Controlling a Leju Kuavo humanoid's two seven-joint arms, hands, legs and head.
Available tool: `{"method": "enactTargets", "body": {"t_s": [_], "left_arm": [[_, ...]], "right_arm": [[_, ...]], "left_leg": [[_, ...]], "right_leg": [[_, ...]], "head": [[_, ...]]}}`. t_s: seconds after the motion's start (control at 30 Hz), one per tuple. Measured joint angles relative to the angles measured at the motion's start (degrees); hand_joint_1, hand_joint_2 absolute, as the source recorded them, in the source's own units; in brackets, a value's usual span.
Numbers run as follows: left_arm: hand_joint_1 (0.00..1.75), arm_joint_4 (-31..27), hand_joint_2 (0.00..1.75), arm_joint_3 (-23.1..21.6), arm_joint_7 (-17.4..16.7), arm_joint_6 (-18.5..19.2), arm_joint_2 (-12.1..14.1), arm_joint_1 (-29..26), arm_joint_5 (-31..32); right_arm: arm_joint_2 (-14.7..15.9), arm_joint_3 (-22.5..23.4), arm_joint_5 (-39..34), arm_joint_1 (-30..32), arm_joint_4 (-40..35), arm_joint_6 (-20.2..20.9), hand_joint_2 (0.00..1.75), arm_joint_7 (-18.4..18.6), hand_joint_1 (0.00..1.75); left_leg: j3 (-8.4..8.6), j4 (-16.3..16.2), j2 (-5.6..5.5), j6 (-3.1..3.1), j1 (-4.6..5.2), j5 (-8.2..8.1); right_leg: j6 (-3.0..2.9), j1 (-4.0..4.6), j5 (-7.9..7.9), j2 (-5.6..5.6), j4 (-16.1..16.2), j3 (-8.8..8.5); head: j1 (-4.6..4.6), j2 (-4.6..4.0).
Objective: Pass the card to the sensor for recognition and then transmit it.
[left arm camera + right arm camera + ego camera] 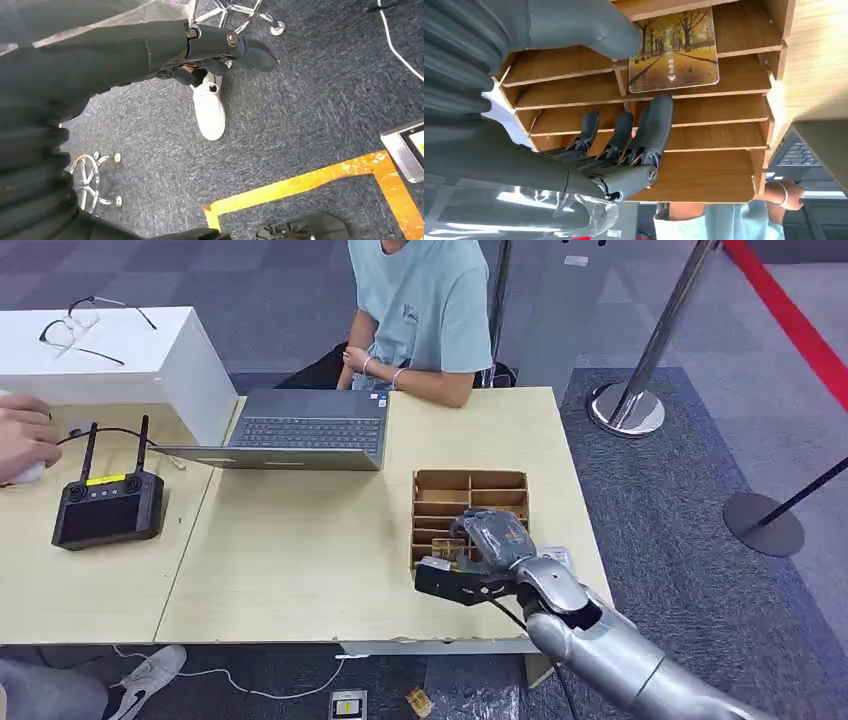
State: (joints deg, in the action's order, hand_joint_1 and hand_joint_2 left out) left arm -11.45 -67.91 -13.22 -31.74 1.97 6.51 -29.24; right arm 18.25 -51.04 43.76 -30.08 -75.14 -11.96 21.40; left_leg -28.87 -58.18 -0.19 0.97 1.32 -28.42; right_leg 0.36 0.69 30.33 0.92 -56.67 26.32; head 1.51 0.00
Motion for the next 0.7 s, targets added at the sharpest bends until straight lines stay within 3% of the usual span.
{"method": "enactTargets", "body": {"t_s": [0.7], "left_arm": [[0.00,0.00,1.75,0.02,-0.04,0.28,-0.52,-0.01,-0.17]], "right_arm": [[-0.87,-0.02,-0.20,-1.62,1.62,0.15,1.75,-0.13,0.68]], "left_leg": [[0.01,-0.01,-0.01,0.00,0.00,0.00]], "right_leg": [[0.00,0.00,0.00,0.00,0.00,0.00]], "head": [[0.00,0.00]]}}
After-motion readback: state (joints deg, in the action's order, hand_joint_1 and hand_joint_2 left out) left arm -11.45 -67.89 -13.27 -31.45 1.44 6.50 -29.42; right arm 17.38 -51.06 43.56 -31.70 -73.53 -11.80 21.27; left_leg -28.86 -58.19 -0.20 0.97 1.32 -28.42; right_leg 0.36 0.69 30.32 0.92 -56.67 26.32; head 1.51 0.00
